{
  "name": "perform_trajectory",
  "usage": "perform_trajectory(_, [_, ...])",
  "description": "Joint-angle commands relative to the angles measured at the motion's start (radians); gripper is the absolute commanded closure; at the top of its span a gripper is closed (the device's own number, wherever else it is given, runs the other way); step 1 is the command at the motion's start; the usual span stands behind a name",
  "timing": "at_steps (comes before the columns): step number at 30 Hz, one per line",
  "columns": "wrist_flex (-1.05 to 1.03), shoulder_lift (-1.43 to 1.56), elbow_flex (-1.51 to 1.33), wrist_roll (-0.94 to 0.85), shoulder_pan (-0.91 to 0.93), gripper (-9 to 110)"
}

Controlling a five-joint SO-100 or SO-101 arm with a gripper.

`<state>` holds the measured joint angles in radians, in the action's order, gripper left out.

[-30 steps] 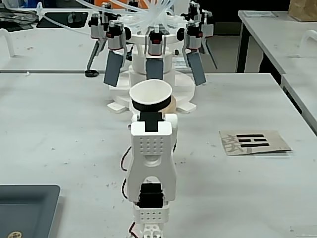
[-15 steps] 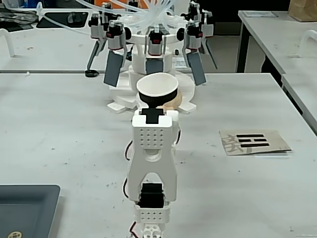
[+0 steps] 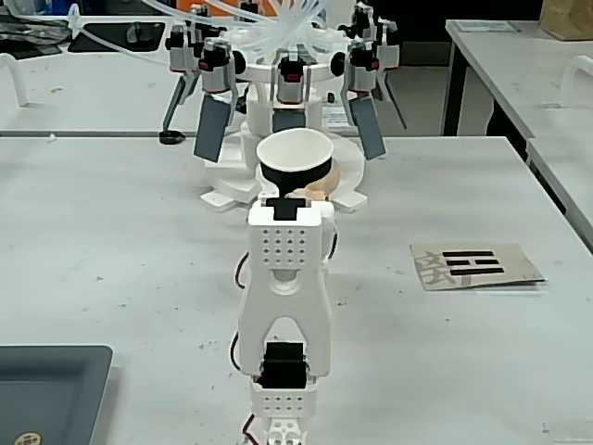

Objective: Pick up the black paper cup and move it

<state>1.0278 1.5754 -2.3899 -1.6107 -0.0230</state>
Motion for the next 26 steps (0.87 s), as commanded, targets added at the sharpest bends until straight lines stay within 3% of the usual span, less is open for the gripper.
perform_trajectory(1, [-0.005, 0.006, 0.058, 0.005, 0.012, 95])
perform_trajectory(26, [-0.009, -0.005, 0.063, 0.009, 0.012, 95])
